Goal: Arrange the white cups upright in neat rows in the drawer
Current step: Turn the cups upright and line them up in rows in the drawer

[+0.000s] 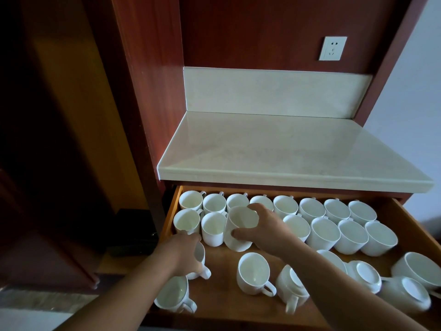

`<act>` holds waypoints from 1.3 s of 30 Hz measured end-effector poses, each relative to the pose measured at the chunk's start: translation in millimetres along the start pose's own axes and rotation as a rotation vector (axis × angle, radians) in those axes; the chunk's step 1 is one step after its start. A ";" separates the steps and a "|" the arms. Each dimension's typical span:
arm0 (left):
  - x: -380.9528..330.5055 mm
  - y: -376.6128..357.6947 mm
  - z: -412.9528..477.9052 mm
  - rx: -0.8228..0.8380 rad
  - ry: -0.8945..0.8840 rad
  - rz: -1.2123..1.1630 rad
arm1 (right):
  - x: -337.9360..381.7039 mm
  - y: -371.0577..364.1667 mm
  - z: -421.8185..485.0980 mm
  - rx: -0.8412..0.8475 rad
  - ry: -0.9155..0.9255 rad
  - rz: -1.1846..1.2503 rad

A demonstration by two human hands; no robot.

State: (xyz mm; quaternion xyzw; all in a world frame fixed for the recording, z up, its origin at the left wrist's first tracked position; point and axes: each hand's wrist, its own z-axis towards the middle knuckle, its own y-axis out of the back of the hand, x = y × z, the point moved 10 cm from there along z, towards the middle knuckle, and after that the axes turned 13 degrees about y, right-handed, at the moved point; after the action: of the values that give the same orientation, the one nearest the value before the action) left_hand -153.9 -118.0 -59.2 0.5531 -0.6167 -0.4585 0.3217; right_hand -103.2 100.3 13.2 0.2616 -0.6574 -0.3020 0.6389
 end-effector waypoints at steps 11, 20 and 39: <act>-6.6 5.0 -1.0 -0.318 -0.006 0.272 | 12.7 -49.9 -7.6 0.166 0.117 -0.023; 8.9 7.8 -11.0 -0.263 -0.076 0.038 | 15.8 -80.3 -15.9 0.234 0.146 -0.105; 13.6 8.8 -16.7 -0.329 -0.099 -0.080 | 12.7 -117.0 -9.9 0.243 0.152 -0.369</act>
State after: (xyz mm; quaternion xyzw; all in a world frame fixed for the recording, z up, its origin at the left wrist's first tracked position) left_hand -144.7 -135.1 -46.3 0.4938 -0.5258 -0.5925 0.3586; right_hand -98.9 10.7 -63.7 0.4743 -0.5797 -0.3120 0.5844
